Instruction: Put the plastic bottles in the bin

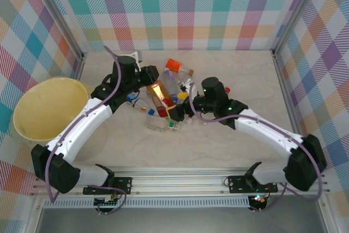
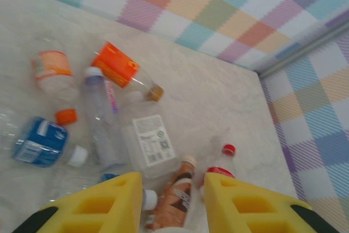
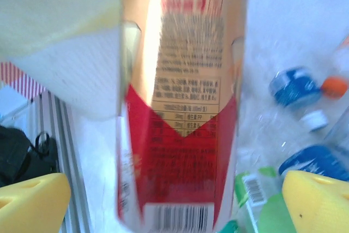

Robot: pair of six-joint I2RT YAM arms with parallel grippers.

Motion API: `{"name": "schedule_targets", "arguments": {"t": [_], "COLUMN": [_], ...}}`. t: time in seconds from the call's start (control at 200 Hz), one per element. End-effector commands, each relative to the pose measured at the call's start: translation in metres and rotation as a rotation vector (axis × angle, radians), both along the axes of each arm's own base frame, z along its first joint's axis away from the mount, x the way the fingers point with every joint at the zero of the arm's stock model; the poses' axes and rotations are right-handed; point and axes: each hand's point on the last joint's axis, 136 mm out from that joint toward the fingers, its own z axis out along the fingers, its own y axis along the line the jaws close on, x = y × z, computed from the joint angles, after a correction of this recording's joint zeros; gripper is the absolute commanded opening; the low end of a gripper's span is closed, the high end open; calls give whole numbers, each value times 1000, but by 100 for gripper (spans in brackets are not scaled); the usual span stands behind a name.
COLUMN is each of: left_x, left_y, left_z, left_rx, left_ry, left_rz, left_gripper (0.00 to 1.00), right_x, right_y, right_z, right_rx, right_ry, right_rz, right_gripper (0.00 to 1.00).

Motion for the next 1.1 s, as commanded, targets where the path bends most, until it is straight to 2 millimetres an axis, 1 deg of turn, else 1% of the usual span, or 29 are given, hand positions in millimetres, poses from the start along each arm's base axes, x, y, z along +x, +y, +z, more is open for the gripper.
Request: {"name": "schedule_targets", "arguments": {"t": [0.0,0.015,0.02,0.05,0.06,0.1,0.105,0.175,0.215,0.27,0.32,0.4,0.555,0.675,0.74,0.825,0.92,1.01,1.095], "left_x": [-6,-7,-7,-9,-10,-13,-14,-21,-25,-32,-37,-46,-62,-75,-83,-92,-101,-105,-107], "left_y": [36,39,40,48,51,62,64,80,85,91,98,113,146,160,169,186,210,228,245], "left_z": [29,33,34,41,44,54,55,75,86,101,113,132,179,210,223,234,241,241,236], "left_rx": [100,110,116,141,149,185,189,237,257,280,303,363,503,547,572,634,727,796,821], "left_ry": [-82,-93,-95,-118,-127,-152,-155,-197,-220,-249,-270,-312,-400,-465,-492,-502,-481,-440,-397], "left_rz": [109,116,121,141,152,187,191,239,246,252,267,311,434,479,513,598,722,810,867], "left_gripper": [32,32,32,32,32,32,32,32,32,32,32,32,31,32,32,32,31,30,30], "right_x": [29,31,35,44,50,61,64,80,85,90,92,93,96,97,97,98,99,100,102], "right_y": [-32,-35,-39,-49,-56,-70,-74,-102,-112,-119,-119,-114,-109,-109,-109,-109,-109,-108,-107], "right_z": [48,48,49,48,46,41,39,21,9,-4,-12,-17,-13,-12,-12,-11,-9,-8,-8], "right_rx": [96,96,94,88,80,60,53,1,-26,-42,-51,-53,-43,-35,-35,-36,-39,-44,-42], "right_ry": [-186,-187,-191,-192,-191,-178,-173,-120,-76,-15,25,47,44,37,35,32,22,17,17], "right_rz": [-260,-286,-320,-398,-450,-559,-588,-778,-845,-887,-890,-873,-859,-860,-861,-862,-862,-859,-858], "right_gripper": [100,100,100,100,100,100,100,100,100,100,100,100,100,100,100,100,100,100,100]}}
